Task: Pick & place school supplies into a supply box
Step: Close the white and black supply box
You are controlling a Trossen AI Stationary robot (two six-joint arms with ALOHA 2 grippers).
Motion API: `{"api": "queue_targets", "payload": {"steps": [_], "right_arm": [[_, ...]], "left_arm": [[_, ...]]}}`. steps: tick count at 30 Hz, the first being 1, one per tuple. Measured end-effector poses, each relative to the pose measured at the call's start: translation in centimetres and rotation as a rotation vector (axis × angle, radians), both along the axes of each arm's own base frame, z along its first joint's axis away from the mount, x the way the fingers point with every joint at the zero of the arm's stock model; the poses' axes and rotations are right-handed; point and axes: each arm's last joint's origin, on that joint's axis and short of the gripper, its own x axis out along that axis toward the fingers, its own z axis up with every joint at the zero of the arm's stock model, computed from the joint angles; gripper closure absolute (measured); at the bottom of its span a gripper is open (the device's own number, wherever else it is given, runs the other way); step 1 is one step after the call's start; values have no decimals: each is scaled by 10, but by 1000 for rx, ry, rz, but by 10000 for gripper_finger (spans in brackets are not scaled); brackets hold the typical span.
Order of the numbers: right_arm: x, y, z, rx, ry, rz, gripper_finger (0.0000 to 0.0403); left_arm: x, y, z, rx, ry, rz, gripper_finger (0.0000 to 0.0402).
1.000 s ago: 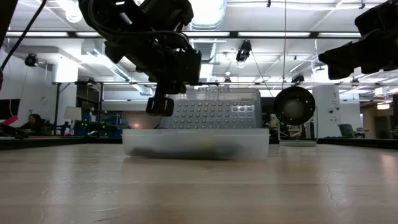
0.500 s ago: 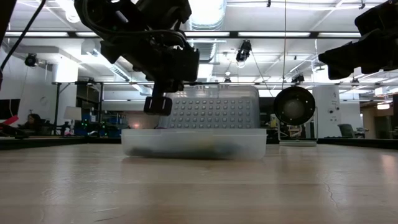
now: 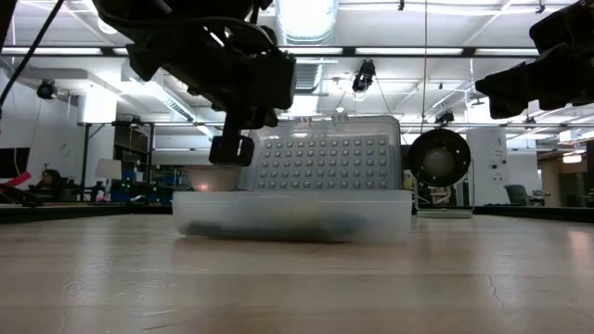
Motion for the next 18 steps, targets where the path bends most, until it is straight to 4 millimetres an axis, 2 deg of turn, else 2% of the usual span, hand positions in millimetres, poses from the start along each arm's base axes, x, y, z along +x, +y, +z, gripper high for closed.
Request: {"api": "queue_targets", "payload": {"steps": [10, 18], "right_arm": [[0, 0, 0, 0, 0, 0, 335], [0, 0, 0, 0, 0, 0, 335]], "left_arm": [[-1, -3, 4, -2, -6, -11, 401], [-7, -10, 19, 1, -51, -18, 401]]}}
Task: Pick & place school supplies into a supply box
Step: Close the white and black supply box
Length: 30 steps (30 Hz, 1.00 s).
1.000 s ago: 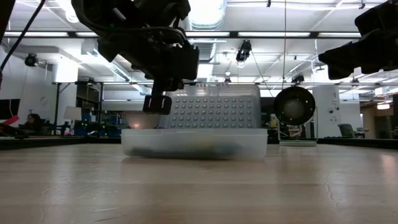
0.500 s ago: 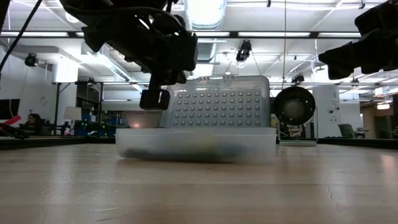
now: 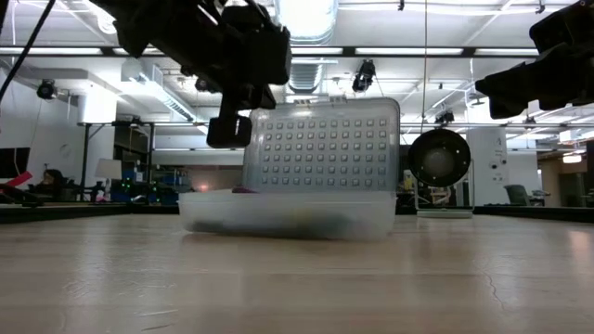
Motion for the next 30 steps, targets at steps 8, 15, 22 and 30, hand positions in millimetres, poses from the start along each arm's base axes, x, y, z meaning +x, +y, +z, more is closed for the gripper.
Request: {"api": "queue_targets", "payload": {"steps": [8, 15, 22, 30], "right_arm": [[0, 0, 0, 0, 0, 0, 335], [0, 0, 0, 0, 0, 0, 335], [0, 0, 0, 0, 0, 0, 335], [0, 0, 0, 0, 0, 0, 335]], "left_arm": [[-6, -11, 0, 2, -2, -31, 401], [-11, -25, -4, 2, 0, -70, 401], [-17, -36, -7, 4, -16, -84, 401], [-24, -46, -9, 30, -21, -77, 401]]}}
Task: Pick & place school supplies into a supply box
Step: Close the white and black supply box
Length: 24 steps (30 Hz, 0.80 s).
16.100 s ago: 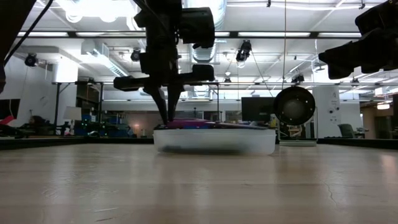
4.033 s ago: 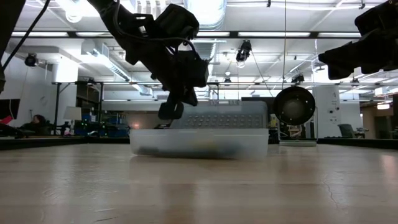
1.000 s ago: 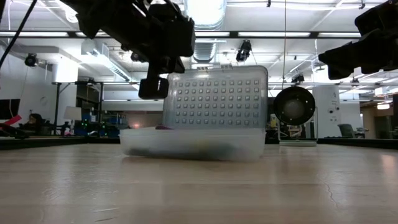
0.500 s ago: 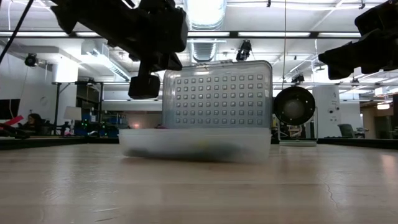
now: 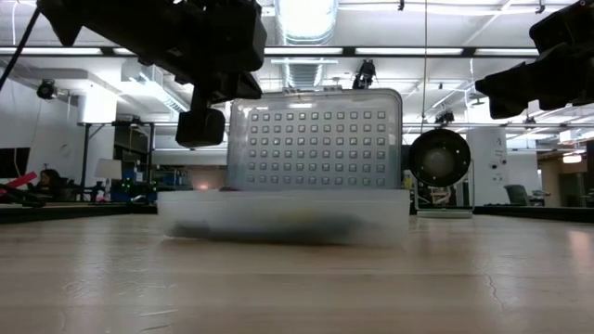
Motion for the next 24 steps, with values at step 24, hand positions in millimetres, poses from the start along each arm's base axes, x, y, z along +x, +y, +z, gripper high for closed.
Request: {"api": "queue_targets", "payload": {"steps": [24], "right_arm": [[0, 0, 0, 0, 0, 0, 335]], "left_arm": [[-11, -17, -5, -35, -65, -39, 402]]}}
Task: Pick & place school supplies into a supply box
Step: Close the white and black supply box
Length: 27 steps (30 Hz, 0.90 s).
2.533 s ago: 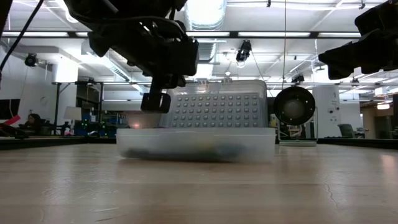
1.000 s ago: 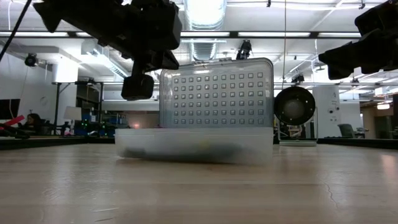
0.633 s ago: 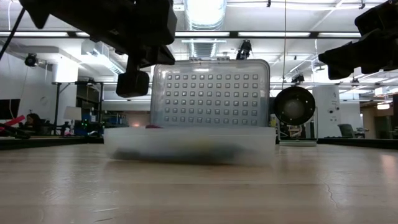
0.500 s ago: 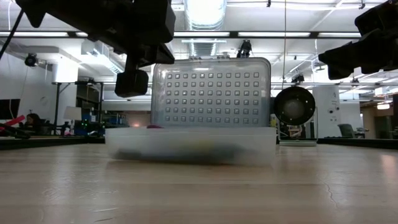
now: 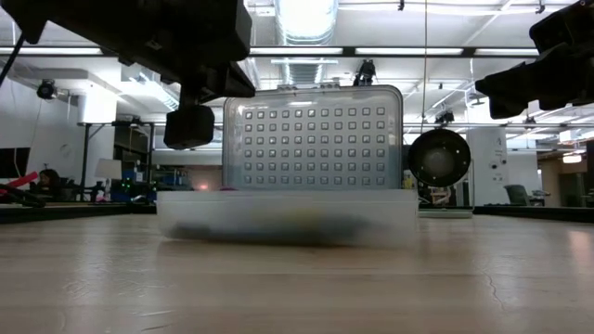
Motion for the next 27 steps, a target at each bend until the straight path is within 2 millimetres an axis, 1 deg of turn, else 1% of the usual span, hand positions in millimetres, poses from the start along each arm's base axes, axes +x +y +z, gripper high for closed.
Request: {"api": "queue_targets", "payload": {"steps": [11, 27], "right_arm": [[0, 0, 0, 0, 0, 0, 335], [0, 0, 0, 0, 0, 0, 335]], "left_arm": [[-12, -18, -6, -52, -63, -60, 402], [-24, -41, -6, -107, -121, -137, 401]]}}
